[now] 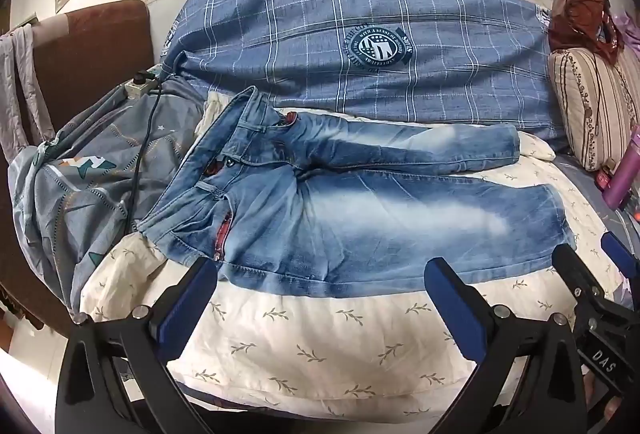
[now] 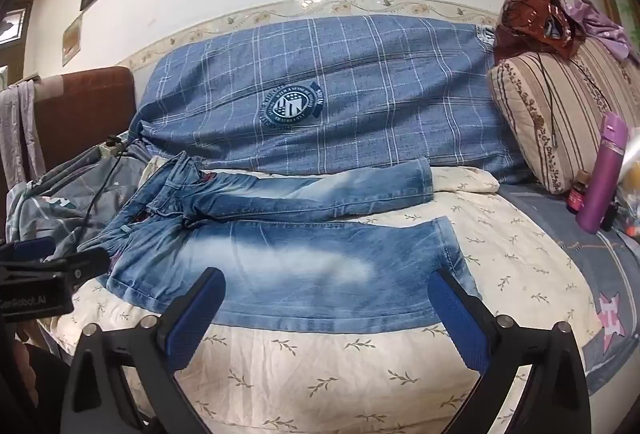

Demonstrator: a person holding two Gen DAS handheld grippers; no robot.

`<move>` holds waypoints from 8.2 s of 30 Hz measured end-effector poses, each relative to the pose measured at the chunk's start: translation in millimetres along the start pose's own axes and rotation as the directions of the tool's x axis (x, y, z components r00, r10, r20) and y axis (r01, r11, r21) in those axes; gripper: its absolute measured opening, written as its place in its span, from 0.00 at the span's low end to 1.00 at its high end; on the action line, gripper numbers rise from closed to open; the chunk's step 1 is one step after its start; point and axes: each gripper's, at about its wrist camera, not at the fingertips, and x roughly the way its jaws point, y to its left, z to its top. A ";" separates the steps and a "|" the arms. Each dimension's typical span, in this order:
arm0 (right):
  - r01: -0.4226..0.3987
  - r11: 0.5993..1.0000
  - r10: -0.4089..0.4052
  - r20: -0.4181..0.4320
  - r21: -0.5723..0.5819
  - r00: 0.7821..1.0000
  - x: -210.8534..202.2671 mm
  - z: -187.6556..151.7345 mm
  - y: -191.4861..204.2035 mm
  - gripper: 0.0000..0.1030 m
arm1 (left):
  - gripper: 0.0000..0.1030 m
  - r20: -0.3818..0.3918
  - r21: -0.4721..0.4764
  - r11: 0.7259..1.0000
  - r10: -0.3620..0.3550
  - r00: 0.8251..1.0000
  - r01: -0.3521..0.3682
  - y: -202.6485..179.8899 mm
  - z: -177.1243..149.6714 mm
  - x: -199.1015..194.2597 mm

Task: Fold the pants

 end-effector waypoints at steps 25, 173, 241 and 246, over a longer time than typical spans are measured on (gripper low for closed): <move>0.023 1.000 -0.021 -0.088 0.019 0.996 13.5 -3.0 -3.1 0.99 | 1.00 -0.052 0.037 0.999 -0.019 0.998 0.021 -2.8 -10.7 20.8; 0.043 0.927 0.087 -0.323 0.373 0.942 335.2 140.4 -174.9 0.11 | 0.14 -0.175 -0.077 0.997 -0.043 0.984 0.030 105.7 238.6 319.5; -0.027 0.908 0.269 -0.531 0.419 0.803 129.8 -3.8 -129.0 0.15 | 0.66 -0.252 0.103 0.973 -0.174 0.952 0.205 50.6 -4.4 108.1; -0.082 0.914 0.239 -0.363 0.398 0.901 103.7 25.1 -128.3 0.15 | 0.66 -0.071 0.080 0.966 -0.242 0.968 0.247 51.4 7.8 76.1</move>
